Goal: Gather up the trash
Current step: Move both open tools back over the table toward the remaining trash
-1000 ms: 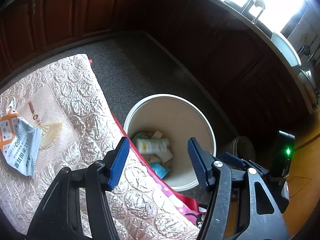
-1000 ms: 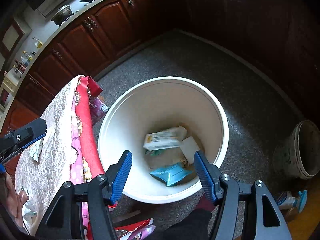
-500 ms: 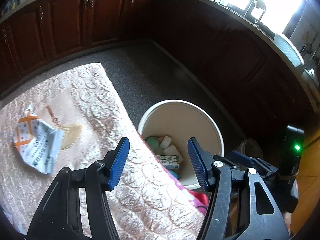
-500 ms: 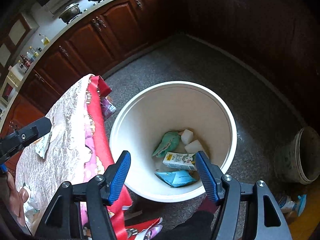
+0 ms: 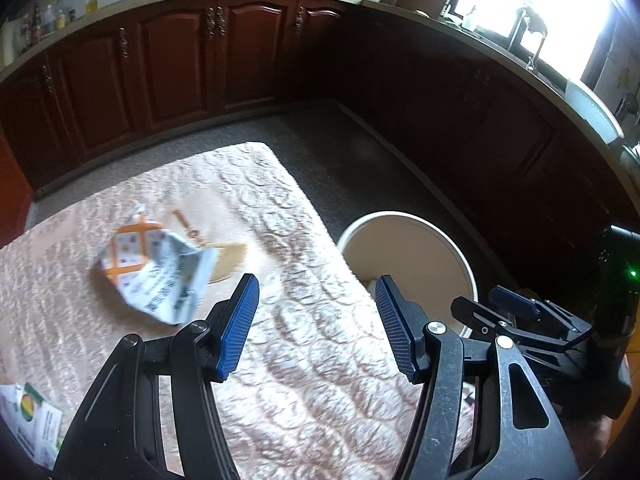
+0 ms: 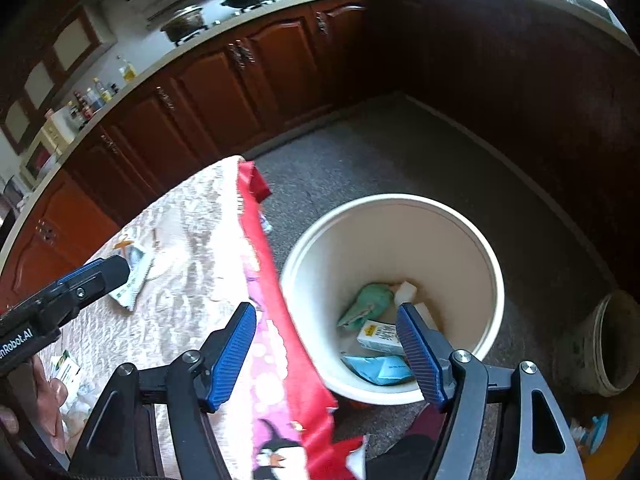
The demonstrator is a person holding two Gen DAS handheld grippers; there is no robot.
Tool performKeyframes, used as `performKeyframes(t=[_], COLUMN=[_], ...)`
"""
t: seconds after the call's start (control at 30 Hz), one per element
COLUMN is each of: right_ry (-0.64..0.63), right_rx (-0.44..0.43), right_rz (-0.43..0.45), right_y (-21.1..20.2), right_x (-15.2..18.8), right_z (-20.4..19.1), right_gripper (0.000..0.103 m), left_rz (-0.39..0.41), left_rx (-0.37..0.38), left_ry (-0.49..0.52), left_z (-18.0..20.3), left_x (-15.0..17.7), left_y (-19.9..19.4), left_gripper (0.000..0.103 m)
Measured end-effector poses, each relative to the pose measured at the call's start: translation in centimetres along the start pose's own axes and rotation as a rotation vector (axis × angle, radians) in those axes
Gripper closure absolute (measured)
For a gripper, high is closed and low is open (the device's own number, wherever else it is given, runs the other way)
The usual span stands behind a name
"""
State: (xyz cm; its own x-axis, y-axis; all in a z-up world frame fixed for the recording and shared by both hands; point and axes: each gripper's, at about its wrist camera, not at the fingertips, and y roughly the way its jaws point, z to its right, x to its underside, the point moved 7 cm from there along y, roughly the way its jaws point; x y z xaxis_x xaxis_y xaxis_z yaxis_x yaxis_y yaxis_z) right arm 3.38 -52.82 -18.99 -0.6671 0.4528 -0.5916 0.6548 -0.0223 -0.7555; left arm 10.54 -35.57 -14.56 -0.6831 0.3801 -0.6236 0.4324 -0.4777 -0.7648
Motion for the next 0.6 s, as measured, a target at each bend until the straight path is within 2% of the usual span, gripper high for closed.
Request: performKeyframes(t=[0.33,0.6], right_ry=[-0.073,-0.154], right_rx=[-0.05,-0.091], right_rz=[0.01,-0.005], right_y=[-0.8,-0.8], right_x=[0.3,1.4], right_z=[-5.0,-9.4], right_gripper=[0.032,0.032], left_rz=[0.017,0.014], left_rx=[-0.033,-0.068], left_ry=[-0.052,-0.119], left_z=[-3.4,-7.9], left_x=[1.1,2.8], left_y=[-3.5,-6.8], left_gripper=[0.044,0.044])
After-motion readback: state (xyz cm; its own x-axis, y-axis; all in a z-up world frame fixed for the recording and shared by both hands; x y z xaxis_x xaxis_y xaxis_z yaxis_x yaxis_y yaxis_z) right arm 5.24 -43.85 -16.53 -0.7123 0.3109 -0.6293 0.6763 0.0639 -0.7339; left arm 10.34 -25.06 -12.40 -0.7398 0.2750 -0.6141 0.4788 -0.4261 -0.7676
